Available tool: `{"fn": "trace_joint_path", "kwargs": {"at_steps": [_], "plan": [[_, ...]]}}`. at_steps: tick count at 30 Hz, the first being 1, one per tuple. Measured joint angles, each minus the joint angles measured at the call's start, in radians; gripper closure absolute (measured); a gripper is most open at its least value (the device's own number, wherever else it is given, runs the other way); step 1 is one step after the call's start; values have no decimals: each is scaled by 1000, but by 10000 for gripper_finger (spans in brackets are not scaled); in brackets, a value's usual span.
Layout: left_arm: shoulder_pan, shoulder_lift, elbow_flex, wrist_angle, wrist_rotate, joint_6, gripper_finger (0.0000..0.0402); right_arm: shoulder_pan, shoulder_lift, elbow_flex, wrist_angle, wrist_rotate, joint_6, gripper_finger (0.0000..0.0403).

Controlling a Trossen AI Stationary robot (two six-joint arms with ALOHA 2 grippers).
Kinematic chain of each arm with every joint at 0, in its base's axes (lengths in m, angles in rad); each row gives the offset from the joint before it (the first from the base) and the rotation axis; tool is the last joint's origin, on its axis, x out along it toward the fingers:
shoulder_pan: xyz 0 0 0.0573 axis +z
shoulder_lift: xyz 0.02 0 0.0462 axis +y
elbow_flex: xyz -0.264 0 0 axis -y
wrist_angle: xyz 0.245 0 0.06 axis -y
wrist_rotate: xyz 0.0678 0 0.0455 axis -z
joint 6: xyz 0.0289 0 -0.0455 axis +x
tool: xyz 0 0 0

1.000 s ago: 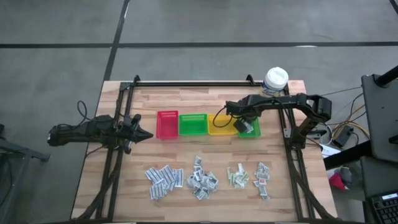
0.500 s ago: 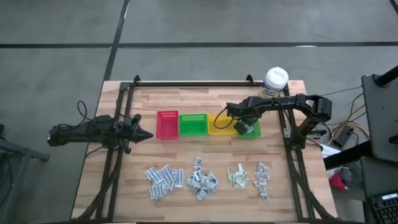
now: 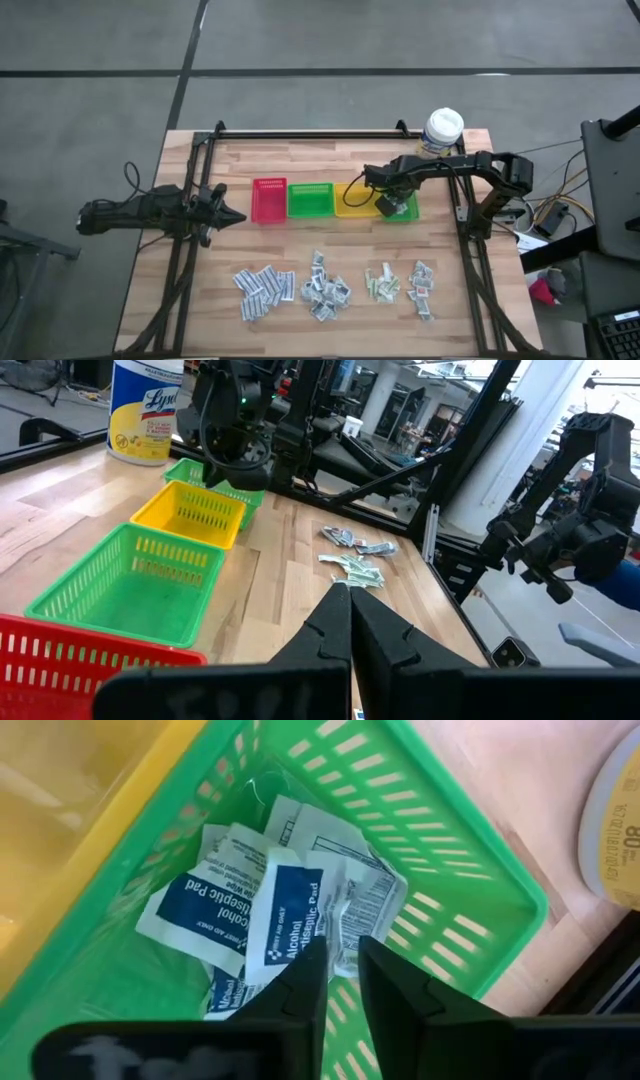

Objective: Pick & Place First Aid Supplies
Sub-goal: Put the blue alcohol pad into the right green bin

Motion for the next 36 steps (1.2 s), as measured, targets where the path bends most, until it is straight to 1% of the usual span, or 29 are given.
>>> {"fn": "trace_joint_path", "kwargs": {"at_steps": [3, 8, 13, 19, 26, 32, 36], "plan": [[0, 0, 0, 0, 0, 0, 401, 0, 0, 0, -1, -23, 0, 324], [0, 0, 0, 0, 0, 0, 401, 0, 0, 15, -31, -106, 9, 314], [0, 0, 0, 0, 0, 0, 401, 6, 0, 69, -117, -114, 16, 323], [0, 0, 0, 0, 0, 0, 401, 33, -1, 151, -174, -114, 17, 339], [0, 0, 0, 0, 0, 0, 401, 113, -7, 244, -184, -114, 13, 349], [0, 0, 0, 0, 0, 0, 401, 206, -7, 324, -180, -114, 16, 349], [0, 0, 0, 0, 0, -5, 401, 278, -7, 355, -140, -105, 13, 351]]}}
